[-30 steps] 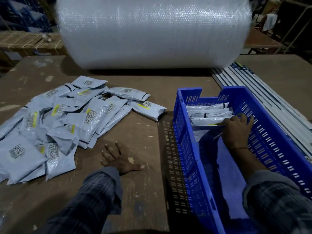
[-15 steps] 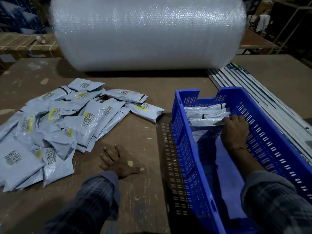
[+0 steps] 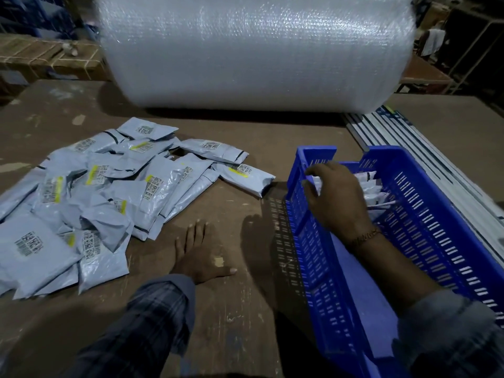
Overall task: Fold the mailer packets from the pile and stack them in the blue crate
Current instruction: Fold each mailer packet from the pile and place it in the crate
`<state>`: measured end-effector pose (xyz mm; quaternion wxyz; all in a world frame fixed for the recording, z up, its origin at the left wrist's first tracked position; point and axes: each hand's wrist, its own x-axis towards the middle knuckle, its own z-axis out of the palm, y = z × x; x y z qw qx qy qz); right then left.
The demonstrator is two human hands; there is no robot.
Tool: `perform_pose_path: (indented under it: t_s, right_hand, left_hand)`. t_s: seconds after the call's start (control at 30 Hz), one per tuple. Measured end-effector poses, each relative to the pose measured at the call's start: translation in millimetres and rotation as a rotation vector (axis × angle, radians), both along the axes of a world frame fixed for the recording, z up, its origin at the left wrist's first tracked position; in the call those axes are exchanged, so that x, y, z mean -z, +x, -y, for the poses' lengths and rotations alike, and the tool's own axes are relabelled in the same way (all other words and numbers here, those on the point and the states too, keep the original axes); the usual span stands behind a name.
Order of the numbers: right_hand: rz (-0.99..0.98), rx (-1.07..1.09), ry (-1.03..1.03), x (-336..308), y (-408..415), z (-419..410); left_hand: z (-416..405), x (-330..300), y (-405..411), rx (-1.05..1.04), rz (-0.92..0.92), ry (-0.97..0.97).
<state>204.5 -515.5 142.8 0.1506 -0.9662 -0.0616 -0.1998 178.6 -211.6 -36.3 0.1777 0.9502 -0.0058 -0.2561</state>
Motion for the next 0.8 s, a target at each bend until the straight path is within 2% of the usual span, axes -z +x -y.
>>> perform_pose_path:
  t_s: [0.1, 0.23, 0.33, 0.4, 0.5, 0.63, 0.8]
  right_hand:
    - [-0.081, -0.139, -0.073, -2.5, 9.7, -38.4]
    - [-0.502, -0.191, -0.354, 36.4, 61.0, -69.0]
    - [-0.684, -0.137, -0.470, 77.9, 99.1, -78.1]
    - [-0.694, -0.084, -0.474, 92.3, 111.7, -83.8]
    - [-0.607, -0.010, -0.399, 112.5, 124.9, -88.8]
    - [-0.602, 0.017, -0.322, 138.4, 140.8, -91.5]
    - [-0.532, -0.001, -0.452, 162.2, 159.3, -96.6]
  left_hand:
    - [-3.5, 10.9, -0.4, 0.019, 0.029, 0.033]
    - [-5.8, 15.2, 6.2, 0.042, 0.001, 0.047]
    - [-9.4, 17.7, 11.0, 0.097, -0.046, 0.050]
    - [-11.3, 20.6, 12.8, 0.120, -0.062, 0.068]
    - [-13.5, 24.0, 14.8, 0.145, -0.069, 0.068]
    - [-10.3, 31.1, 14.2, 0.143, 0.002, 0.122]
    - [-5.3, 45.4, 14.7, 0.118, 0.097, 0.205]
